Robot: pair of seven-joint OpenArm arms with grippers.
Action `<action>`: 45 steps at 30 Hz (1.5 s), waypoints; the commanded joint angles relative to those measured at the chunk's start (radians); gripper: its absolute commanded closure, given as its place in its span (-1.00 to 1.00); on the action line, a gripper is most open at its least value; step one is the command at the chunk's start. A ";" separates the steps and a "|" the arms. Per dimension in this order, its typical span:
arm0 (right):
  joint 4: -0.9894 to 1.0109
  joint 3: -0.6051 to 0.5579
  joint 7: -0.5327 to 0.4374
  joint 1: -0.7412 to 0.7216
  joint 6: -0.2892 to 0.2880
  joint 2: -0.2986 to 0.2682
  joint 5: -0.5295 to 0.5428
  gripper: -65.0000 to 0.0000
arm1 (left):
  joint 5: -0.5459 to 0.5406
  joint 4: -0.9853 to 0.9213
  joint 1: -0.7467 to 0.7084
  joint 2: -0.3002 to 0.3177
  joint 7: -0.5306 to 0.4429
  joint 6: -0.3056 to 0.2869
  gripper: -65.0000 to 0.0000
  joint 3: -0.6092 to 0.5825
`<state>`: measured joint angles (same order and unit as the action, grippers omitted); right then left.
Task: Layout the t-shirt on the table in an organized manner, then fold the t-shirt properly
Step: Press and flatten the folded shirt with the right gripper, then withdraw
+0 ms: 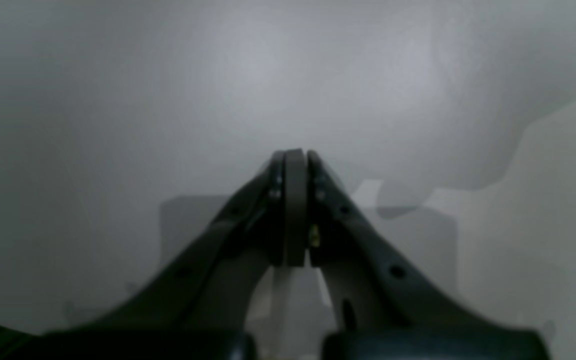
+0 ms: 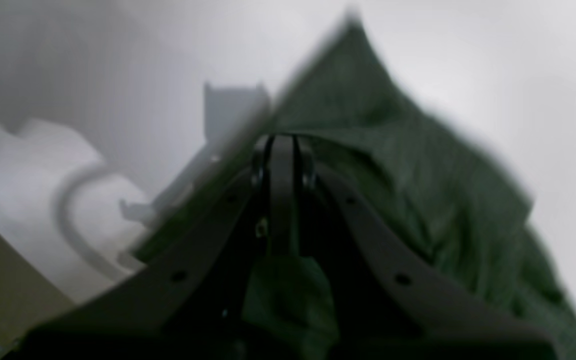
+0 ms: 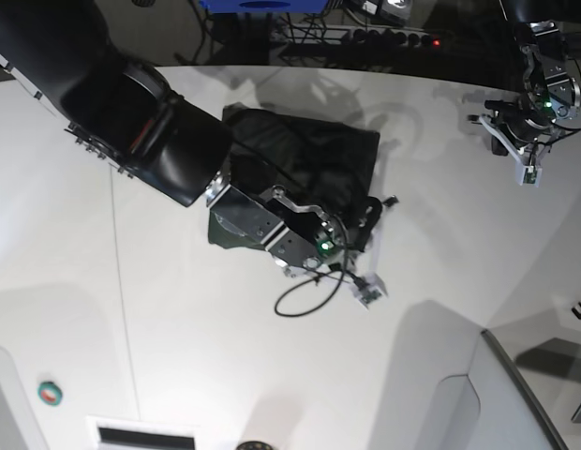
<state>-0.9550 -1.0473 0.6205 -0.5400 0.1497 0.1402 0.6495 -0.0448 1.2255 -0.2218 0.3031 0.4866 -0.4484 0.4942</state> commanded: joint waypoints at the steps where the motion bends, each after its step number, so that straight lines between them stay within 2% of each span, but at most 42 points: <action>1: -0.038 0.003 -0.018 -0.038 -0.008 0.016 0.003 0.93 | 0.006 0.012 0.000 0.015 0.001 0.001 1.00 0.005; 5: -0.081 0.003 -0.007 -0.058 -0.104 0.016 0.003 0.93 | 0.006 0.012 0.005 0.014 0.004 0.001 1.00 0.005; 6: -0.094 0.006 0.025 -0.059 -0.108 0.012 0.003 0.94 | 0.006 0.012 0.005 0.014 0.004 0.001 1.00 0.005; 7: -0.109 0.008 0.085 -0.064 -0.103 0.011 0.003 0.94 | 0.006 0.012 0.005 0.014 0.004 0.001 1.00 0.005; 10: -0.163 0.077 0.289 -0.056 -0.035 -0.006 0.002 0.95 | 0.006 0.012 0.005 0.014 0.004 0.001 1.00 0.005; 12: -0.200 0.097 0.352 -0.012 -0.026 -0.027 -0.003 0.95 | 0.000 0.012 0.005 0.014 0.004 0.001 1.00 0.005; 15: -0.227 0.094 0.355 0.045 -0.028 -0.058 -0.003 0.95 | -0.004 0.012 0.005 0.014 0.004 0.001 1.00 0.005; 18: -0.215 0.094 0.350 0.077 -0.031 -0.063 -0.003 0.95 | -0.004 0.012 0.006 0.012 0.004 0.001 1.00 0.005; 20: -0.177 0.092 0.342 0.084 -0.031 -0.050 -0.003 0.95 | -0.004 0.012 0.006 0.012 0.002 0.001 1.00 0.005; 25: -0.051 -0.044 0.240 0.076 -0.032 0.008 -0.003 0.94 | -0.004 0.014 0.006 0.012 0.002 0.001 1.00 0.005; 27: -0.028 -0.095 0.194 0.073 -0.032 0.012 -0.003 0.94 | -0.004 0.014 0.006 0.012 0.002 0.001 1.00 0.005; 32: -0.042 -0.147 0.149 0.070 -0.035 0.017 0.002 0.93 | -0.004 0.014 0.006 0.012 0.005 0.001 1.00 0.004; 35: -0.131 -0.149 0.158 0.041 -0.062 0.017 0.002 0.94 | -0.004 0.014 0.006 0.011 0.007 0.001 1.00 -0.029; 40: -0.189 -0.136 0.221 -0.013 -0.060 0.016 0.002 0.95 | -0.005 0.050 0.006 0.011 0.008 0.001 1.00 -0.137; 42: -0.190 -0.057 0.256 -0.018 -0.058 0.006 -0.001 0.95 | -0.008 0.096 0.000 0.003 0.008 0.000 1.00 -0.168; 43: -0.190 0.002 0.279 -0.012 -0.058 -0.018 -0.001 0.95 | -0.027 0.127 -0.003 -0.012 0.010 -0.005 1.00 -0.179; 45: -0.192 0.124 0.307 0.005 -0.058 -0.086 -0.003 0.95 | -0.120 0.202 -0.008 -0.023 0.045 -0.083 1.00 -0.185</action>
<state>-1.1351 -0.9287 0.9310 -0.5056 0.0845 0.0677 0.6621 -0.1692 1.4044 -0.2413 0.2531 0.5598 -0.5529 0.2989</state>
